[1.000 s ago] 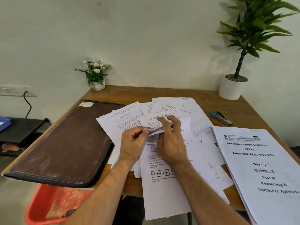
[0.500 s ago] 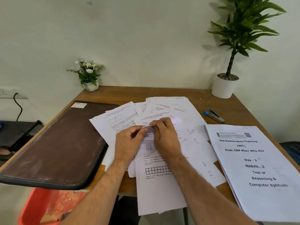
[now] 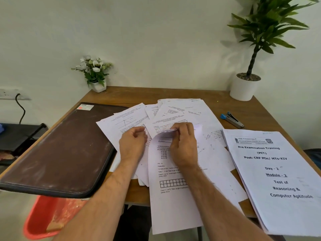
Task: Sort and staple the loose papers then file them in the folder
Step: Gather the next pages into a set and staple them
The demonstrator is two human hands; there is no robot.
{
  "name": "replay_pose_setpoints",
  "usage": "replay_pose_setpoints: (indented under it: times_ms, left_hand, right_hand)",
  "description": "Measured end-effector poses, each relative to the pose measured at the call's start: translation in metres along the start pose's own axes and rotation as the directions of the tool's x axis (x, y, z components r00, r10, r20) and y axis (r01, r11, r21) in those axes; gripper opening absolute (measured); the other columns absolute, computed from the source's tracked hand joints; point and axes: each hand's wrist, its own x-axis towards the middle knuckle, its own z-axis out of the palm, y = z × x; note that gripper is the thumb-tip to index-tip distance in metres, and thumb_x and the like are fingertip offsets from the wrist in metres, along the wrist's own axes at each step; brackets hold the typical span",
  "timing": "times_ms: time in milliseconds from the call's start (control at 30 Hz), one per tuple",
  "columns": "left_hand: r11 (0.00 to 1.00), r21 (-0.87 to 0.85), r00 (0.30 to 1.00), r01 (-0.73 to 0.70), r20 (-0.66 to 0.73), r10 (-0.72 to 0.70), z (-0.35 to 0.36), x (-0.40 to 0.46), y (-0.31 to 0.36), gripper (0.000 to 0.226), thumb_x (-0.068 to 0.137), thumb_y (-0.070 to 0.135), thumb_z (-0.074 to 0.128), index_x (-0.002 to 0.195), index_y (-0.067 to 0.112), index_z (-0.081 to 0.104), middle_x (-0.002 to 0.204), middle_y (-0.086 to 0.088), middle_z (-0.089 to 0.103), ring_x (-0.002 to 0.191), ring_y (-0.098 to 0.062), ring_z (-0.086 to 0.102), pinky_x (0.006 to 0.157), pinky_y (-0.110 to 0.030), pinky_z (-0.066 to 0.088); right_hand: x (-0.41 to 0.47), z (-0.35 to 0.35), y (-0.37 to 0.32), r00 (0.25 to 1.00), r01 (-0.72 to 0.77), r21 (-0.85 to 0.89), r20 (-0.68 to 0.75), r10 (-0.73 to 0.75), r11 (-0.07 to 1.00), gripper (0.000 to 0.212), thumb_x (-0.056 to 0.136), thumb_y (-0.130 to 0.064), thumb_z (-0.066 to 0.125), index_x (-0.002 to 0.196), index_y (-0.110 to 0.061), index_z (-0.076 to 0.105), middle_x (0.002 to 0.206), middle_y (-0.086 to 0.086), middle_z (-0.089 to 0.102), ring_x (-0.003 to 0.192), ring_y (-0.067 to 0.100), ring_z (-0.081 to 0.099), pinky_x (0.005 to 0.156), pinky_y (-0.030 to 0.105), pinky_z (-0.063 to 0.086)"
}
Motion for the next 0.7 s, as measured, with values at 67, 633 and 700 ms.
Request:
replay_pose_setpoints:
  times_ms: [67, 633, 700]
  left_hand:
    - [0.983, 0.184, 0.999, 0.018, -0.054, -0.009, 0.003, 0.001, 0.006, 0.017, 0.088, 0.031, 0.075, 0.102, 0.022, 0.073, 0.091, 0.007, 0.074, 0.087, -0.01, 0.068, 0.072, -0.02, 0.049]
    - [0.932, 0.248, 0.964, -0.265, 0.078, 0.253, 0.022, -0.008, 0.004, 0.005, 0.097, 0.03, 0.067, 0.098, 0.024, 0.069, 0.089, 0.014, 0.073, 0.081, -0.005, 0.068, 0.074, -0.023, 0.053]
    - [0.938, 0.196, 0.958, -0.288, 0.079, 0.277, 0.02, -0.009, 0.003, 0.004, 0.098, 0.022, 0.067, 0.099, 0.023, 0.071, 0.089, 0.014, 0.073, 0.077, -0.003, 0.068, 0.071, -0.016, 0.052]
  right_hand:
    - [-0.002, 0.0, -0.001, 0.998, 0.019, 0.014, -0.054, -0.018, 1.0, 0.02, 0.096, -0.016, 0.043, 0.109, -0.013, 0.057, 0.117, 0.001, 0.052, 0.095, 0.0, 0.045, 0.076, 0.008, 0.043]
    - [-0.001, 0.001, 0.01, 0.977, 0.117, 0.037, -0.185, -0.108, 0.992, 0.013, 0.098, -0.015, 0.045, 0.11, -0.016, 0.049, 0.114, 0.003, 0.05, 0.096, -0.005, 0.042, 0.076, 0.0, 0.041]
    - [-0.001, 0.003, 0.01, 0.979, 0.118, 0.04, -0.171, -0.11, 0.992, 0.014, 0.097, -0.013, 0.046, 0.109, -0.018, 0.049, 0.114, 0.0, 0.049, 0.097, -0.003, 0.043, 0.077, 0.001, 0.042]
